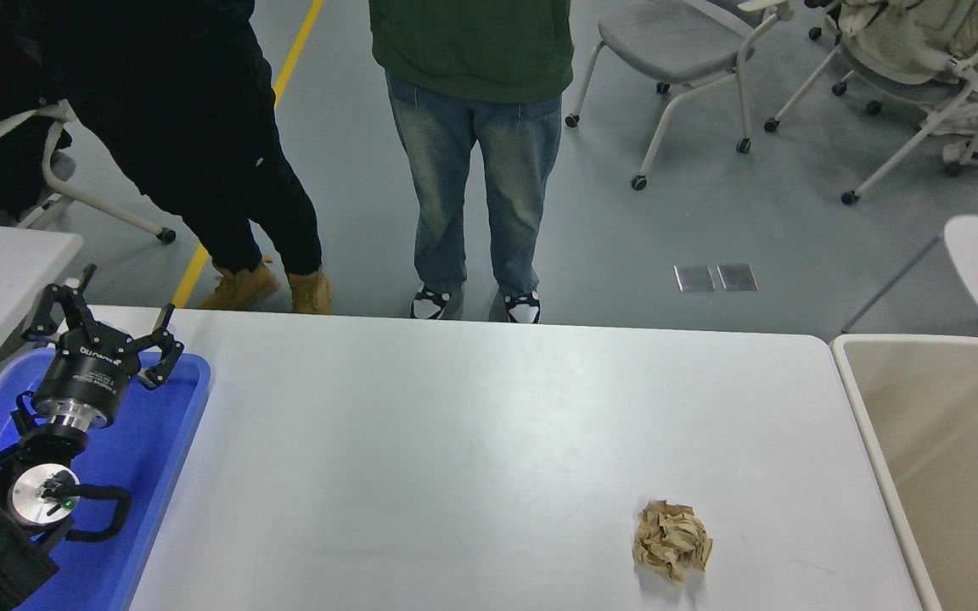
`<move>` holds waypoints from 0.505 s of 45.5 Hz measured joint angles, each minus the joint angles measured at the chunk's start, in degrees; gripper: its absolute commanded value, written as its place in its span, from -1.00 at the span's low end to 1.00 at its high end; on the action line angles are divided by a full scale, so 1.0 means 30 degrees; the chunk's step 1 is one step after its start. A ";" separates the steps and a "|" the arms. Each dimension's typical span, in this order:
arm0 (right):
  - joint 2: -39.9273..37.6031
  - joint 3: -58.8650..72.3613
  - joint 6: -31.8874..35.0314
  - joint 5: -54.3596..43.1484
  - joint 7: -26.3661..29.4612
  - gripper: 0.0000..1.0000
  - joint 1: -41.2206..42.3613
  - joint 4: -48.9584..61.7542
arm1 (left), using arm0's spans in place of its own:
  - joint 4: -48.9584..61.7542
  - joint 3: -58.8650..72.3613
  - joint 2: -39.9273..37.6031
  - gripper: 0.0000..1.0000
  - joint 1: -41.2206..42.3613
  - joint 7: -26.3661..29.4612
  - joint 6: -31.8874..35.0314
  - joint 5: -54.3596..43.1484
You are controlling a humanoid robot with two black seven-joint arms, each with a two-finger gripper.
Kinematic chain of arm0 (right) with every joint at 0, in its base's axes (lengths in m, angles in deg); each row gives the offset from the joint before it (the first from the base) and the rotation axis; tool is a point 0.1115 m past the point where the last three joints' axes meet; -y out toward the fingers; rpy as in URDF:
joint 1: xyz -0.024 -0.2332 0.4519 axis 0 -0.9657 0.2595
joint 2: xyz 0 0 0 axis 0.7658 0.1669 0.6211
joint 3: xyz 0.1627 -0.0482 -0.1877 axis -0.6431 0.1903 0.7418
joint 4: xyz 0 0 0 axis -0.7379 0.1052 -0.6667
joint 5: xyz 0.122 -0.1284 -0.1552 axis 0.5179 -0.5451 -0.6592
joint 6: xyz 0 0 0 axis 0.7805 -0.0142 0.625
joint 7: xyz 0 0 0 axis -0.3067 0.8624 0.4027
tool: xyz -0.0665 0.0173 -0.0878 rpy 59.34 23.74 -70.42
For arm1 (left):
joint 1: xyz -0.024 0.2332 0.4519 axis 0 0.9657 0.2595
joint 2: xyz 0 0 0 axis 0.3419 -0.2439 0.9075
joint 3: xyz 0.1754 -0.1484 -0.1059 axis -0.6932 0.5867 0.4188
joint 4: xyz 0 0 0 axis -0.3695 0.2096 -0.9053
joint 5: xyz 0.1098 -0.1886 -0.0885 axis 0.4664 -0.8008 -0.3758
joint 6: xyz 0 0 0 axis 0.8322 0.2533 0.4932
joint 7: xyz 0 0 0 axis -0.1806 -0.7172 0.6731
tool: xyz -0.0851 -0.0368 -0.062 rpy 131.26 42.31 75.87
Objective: Clean the table surface
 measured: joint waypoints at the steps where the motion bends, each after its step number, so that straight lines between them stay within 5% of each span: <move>1: 0.0116 -0.0415 -0.0017 0.0000 -0.0010 1.00 -0.0126 -0.0259 | 0.0000 -0.0001 0.0000 1.00 0.0000 0.0000 0.0000 -0.0002; 23: 0.7332 -0.9384 -0.0134 0.0016 -0.0508 1.00 -0.2414 -0.2593 | 0.0006 -0.0002 0.0003 1.00 0.0001 -0.0001 0.0001 0.0001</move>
